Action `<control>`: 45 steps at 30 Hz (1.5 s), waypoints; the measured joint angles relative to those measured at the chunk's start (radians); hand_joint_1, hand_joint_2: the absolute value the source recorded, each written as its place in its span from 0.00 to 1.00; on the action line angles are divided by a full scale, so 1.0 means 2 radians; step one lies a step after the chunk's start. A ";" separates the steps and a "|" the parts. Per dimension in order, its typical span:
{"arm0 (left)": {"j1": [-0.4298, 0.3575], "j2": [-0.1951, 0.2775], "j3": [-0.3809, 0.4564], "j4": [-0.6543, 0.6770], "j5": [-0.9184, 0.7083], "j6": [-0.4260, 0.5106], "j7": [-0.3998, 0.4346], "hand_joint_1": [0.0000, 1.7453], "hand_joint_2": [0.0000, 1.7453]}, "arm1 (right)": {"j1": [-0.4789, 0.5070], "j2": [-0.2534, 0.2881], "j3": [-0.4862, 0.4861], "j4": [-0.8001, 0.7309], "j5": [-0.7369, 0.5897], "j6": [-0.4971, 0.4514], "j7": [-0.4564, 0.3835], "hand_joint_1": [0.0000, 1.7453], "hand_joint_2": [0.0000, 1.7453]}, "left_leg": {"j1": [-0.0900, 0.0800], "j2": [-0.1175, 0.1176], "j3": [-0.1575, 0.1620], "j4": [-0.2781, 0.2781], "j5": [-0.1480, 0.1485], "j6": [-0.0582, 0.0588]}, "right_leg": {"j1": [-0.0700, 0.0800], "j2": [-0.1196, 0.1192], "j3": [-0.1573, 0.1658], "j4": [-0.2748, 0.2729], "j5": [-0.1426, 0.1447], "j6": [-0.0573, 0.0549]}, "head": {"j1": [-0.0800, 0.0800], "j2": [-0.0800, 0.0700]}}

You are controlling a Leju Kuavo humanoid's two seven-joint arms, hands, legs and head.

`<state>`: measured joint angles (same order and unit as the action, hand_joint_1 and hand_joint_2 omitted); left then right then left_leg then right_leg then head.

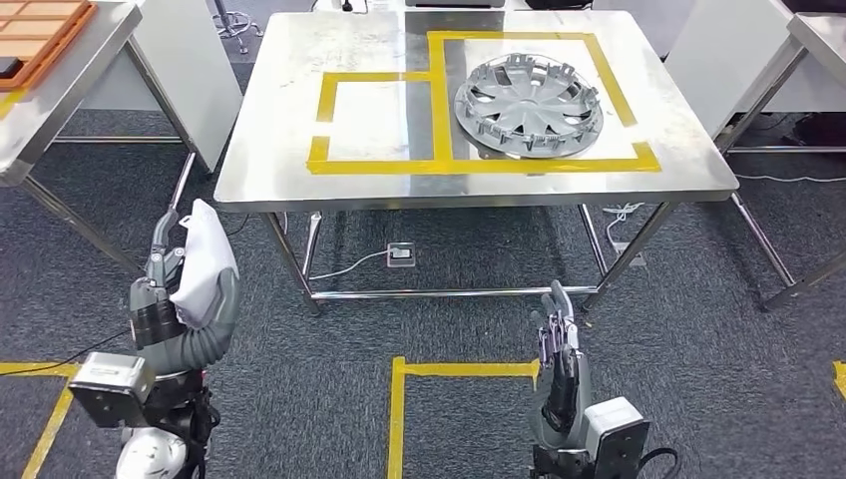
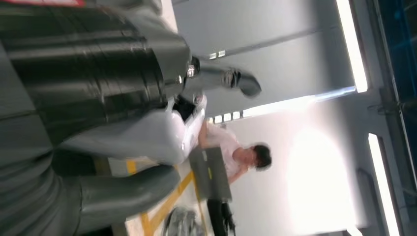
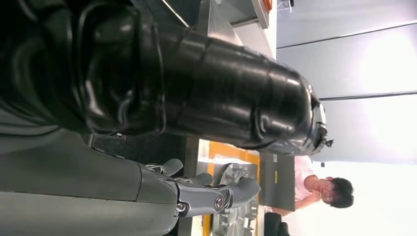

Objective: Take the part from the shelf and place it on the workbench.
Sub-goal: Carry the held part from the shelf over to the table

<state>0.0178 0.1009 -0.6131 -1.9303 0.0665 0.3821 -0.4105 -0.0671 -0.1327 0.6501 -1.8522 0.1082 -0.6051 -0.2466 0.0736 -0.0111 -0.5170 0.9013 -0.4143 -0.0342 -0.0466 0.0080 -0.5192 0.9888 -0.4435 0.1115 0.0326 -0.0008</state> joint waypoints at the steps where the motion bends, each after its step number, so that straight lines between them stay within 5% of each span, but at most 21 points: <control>1: 0.000 0.000 0.000 0.000 0.000 0.000 0.000 1.00 1.00 | 0.000 0.000 0.001 0.000 0.000 0.000 0.000 0.00 0.00 | 0.000 -0.001 -0.006 0.006 -0.002 -0.005 | -0.001 0.001 0.003 -0.012 0.000 0.000 | 0.003 0.000; 4: 0.001 0.000 -0.002 -0.002 0.000 -0.002 0.000 1.00 1.00 | 0.001 0.002 0.002 0.001 0.000 0.000 0.000 0.00 0.00 | -0.005 -0.002 -0.023 0.017 -0.005 -0.006 | -0.004 0.006 -0.005 -0.010 -0.013 -0.015 | -0.003 0.000; 10: -0.001 0.000 -0.003 -0.002 0.001 -0.003 0.000 1.00 1.00 | 0.002 0.002 0.002 0.003 0.000 0.000 0.000 0.00 0.00 | -0.006 -0.002 -0.027 0.012 0.009 0.002 | -0.006 0.016 -0.019 -0.005 -0.008 -0.024 | -0.032 0.000; 16: -0.002 0.000 -0.004 -0.001 0.001 -0.003 0.000 1.00 1.00 | 0.003 0.002 0.002 0.004 0.000 0.000 -0.001 0.00 0.00 | -0.005 -0.001 -0.029 0.012 0.012 -0.003 | -0.003 0.018 -0.021 -0.005 -0.007 -0.030 | -0.045 0.000; 22: -0.001 0.000 -0.004 -0.001 0.001 -0.004 0.000 1.00 1.00 | 0.002 0.002 0.002 0.004 0.000 -0.001 -0.001 0.00 0.00 | -0.003 0.000 -0.031 0.015 0.007 -0.018 | 0.000 0.016 -0.019 -0.005 -0.008 -0.032 | -0.042 0.000; 45: -0.001 -0.002 -0.004 -0.001 0.000 -0.001 0.002 1.00 1.00 | 0.001 0.003 0.002 -0.002 0.000 -0.003 -0.002 0.00 0.00 | -0.004 -0.001 -0.035 0.030 0.004 -0.015 | 0.000 0.016 -0.011 -0.012 -0.002 -0.023 | -0.031 0.000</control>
<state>0.0155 0.0967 -0.6207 -1.9329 0.0657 0.3796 -0.4061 -0.0649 -0.1274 0.6550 -1.8555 0.1087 -0.6104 -0.2510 0.0659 -0.0121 -0.5879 0.9609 -0.4063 -0.0635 -0.0474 0.0403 -0.5416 0.9638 -0.4477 0.0658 -0.0291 -0.0008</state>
